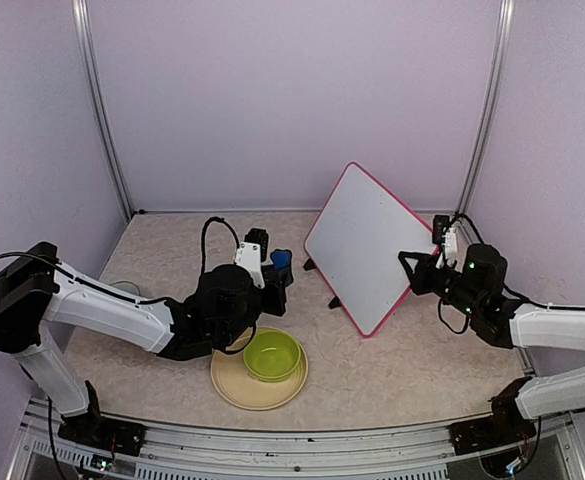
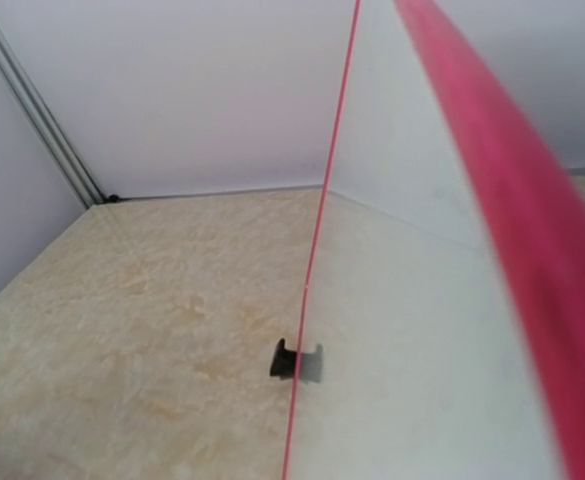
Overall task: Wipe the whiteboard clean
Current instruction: Place the whiteboard on the whiteboard stand.
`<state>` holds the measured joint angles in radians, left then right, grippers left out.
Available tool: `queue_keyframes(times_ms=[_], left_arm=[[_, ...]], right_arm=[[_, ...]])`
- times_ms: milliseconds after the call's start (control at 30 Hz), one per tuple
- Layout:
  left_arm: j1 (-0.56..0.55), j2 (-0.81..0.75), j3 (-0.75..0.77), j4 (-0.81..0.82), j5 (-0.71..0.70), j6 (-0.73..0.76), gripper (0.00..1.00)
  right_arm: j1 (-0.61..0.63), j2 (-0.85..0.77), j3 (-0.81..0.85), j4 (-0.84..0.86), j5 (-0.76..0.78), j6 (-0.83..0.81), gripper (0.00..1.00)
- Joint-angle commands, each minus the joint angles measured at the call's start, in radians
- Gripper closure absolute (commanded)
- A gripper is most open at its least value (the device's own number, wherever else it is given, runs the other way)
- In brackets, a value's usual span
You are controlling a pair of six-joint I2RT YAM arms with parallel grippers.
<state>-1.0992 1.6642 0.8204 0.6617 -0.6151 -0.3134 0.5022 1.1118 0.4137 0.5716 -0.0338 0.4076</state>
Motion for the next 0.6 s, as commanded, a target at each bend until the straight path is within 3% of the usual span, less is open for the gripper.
queue_keyframes(times_ms=[0, 200, 567], left_arm=[[0.005, -0.024, -0.015, 0.019, -0.013, -0.011, 0.98], [0.005, -0.028, -0.028, 0.021, -0.012, -0.022, 0.98], [0.005, -0.038, -0.051, 0.026, -0.013, -0.035, 0.98]], right_arm=[[-0.025, 0.042, 0.042, 0.167, -0.017, 0.002, 1.0], [-0.043, 0.122, 0.08, 0.183, -0.043, 0.007, 1.0], [-0.075, 0.139, 0.089, 0.154, -0.055, -0.003, 0.73]])
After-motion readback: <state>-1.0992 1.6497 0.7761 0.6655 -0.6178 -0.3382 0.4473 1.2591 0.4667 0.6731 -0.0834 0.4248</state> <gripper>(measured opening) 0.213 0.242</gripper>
